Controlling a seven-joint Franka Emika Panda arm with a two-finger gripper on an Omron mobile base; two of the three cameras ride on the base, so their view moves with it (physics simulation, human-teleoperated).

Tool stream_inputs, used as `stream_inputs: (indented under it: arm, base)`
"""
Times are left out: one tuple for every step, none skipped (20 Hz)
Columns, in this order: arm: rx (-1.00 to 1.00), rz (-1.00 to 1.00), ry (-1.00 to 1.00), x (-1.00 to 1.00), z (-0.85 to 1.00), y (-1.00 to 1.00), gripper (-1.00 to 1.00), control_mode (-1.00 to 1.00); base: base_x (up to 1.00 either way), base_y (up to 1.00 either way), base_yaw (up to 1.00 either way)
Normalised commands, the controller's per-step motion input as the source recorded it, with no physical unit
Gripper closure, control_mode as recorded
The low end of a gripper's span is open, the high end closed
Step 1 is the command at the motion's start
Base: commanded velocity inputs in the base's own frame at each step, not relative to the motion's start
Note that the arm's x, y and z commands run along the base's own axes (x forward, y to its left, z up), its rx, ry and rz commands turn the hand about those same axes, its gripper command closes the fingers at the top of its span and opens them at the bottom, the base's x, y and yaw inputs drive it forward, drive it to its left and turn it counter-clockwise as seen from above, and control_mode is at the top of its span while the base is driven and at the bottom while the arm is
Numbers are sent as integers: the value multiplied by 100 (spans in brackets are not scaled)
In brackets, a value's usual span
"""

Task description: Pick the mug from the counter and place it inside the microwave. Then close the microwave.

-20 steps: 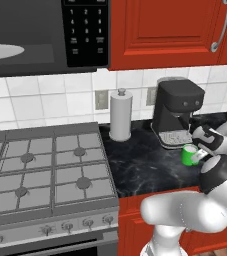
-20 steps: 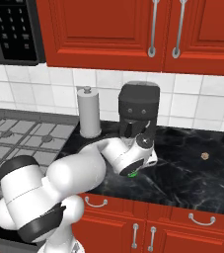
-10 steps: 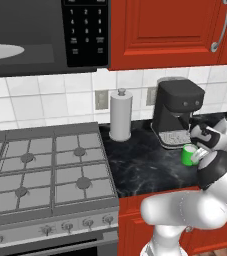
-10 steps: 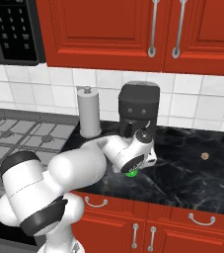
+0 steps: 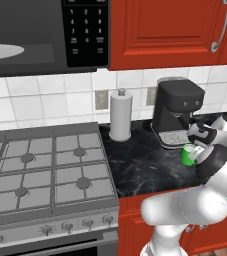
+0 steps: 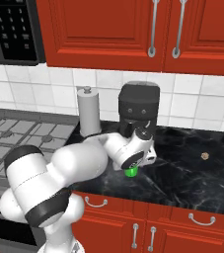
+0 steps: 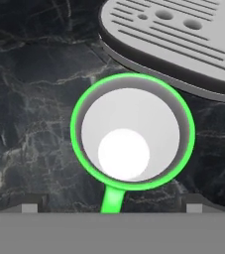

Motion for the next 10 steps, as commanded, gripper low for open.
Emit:
stream_inputs:
  arm:
    - [0,0,0,24,-1,0,-100,-100]
    - [0,0,0,24,-2,0,-100,-100]
    - [0,0,0,19,-4,0,-100,-100]
    - [0,0,0,16,-6,0,-100,-100]
    - [0,0,0,8,-6,0,-100,-100]
    - [0,0,0,0,-6,0,-100,-100]
    - [0,0,0,0,-11,0,-100,-100]
    - [0,0,0,0,-11,0,-100,-100]
    - [0,0,0,0,-9,0,-100,-100]
    - [0,0,0,-3,-6,0,-100,-100]
  base:
    - [0,0,0]
    - [0,0,0]
    - [0,0,0]
    - [0,0,0]
    - [0,0,0]
    - [0,0,0]
    - [0,0,0]
    - [0,0,0]
    - [0,0,0]
    - [0,0,0]
